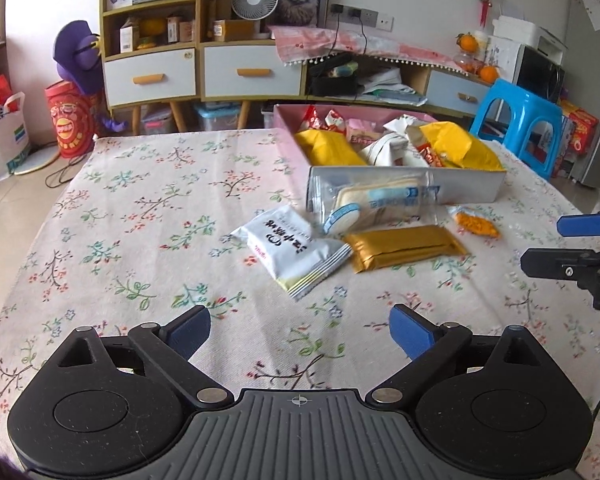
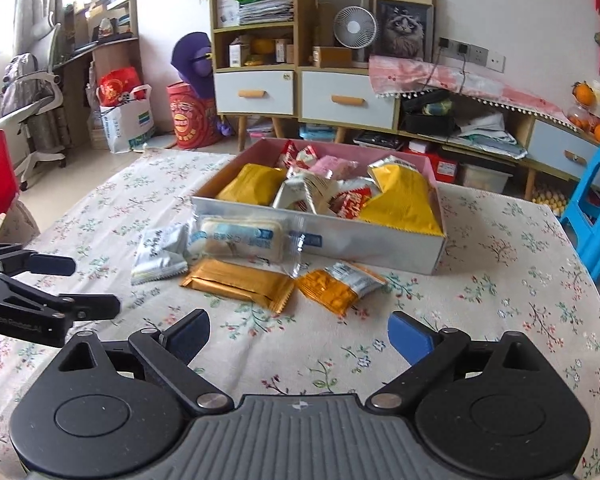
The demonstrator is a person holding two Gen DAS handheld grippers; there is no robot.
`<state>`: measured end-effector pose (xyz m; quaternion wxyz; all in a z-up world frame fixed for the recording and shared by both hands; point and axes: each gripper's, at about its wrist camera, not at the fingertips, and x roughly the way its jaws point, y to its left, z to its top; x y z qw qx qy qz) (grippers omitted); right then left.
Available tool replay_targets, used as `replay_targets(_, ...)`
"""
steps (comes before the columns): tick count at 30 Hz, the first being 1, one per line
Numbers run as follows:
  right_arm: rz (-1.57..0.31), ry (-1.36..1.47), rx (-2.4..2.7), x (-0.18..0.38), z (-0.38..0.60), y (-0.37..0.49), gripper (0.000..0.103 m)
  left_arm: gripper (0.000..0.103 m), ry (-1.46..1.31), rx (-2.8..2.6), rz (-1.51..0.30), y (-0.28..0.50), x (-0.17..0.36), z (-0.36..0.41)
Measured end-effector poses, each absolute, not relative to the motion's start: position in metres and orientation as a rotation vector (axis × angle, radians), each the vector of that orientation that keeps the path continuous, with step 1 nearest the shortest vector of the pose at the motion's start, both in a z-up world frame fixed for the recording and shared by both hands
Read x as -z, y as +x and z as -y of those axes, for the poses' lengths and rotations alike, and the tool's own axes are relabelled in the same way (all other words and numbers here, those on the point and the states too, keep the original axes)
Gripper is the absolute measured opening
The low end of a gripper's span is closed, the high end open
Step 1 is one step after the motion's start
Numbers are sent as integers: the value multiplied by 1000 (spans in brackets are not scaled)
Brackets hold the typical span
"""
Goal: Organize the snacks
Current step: 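Withdraw both open tools from the box toward the remaining packets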
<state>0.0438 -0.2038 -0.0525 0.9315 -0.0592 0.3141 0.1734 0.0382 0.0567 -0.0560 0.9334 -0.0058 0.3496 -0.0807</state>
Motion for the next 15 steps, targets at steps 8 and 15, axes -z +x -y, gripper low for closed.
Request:
replay_targets(8,-641,-164,-365,64,196,43,88,97,19,151,-699,41,67,-59)
replay_targets(15,-624,-211,-405,66,185,47,88,97,-28,155,-686,57,73,-61)
